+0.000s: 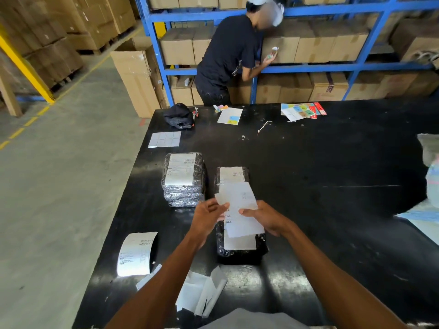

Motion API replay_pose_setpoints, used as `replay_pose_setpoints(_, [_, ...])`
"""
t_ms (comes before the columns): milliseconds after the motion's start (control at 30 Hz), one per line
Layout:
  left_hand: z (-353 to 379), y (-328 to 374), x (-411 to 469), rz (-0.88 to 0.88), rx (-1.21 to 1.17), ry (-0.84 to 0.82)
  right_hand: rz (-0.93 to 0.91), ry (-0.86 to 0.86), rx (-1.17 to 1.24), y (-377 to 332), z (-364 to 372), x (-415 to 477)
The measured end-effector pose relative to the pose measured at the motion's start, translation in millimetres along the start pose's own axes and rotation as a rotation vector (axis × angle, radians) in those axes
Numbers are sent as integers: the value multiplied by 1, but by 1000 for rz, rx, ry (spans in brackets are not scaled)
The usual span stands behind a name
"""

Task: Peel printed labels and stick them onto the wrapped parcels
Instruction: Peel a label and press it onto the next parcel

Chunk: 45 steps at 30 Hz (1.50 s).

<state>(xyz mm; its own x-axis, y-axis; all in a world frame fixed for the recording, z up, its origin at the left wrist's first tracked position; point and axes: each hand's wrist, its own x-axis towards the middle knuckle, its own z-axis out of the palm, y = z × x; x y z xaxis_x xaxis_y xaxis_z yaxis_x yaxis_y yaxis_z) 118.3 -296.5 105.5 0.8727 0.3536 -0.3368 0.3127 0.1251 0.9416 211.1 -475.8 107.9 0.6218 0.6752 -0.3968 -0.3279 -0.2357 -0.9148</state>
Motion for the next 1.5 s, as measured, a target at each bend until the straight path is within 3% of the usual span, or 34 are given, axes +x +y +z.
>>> replay_pose_setpoints(233, [-2,-41,13,-126,159,105,161,295,-163,35,-4,-5])
replay_pose_setpoints(600, [5,-66,35,-119,393,134,223,443,-392,59,-12,10])
replay_pose_setpoints(733, [6,-73,45,-102,441,173,223,457,-530,61,-18,19])
replay_pose_setpoints(1333, [8,-76,55,-147,482,211,328,444,-700,51,-15,33])
replay_pose_setpoints(1500, [10,-71,50,-128,510,224,308,295,-1034,24,-7,32])
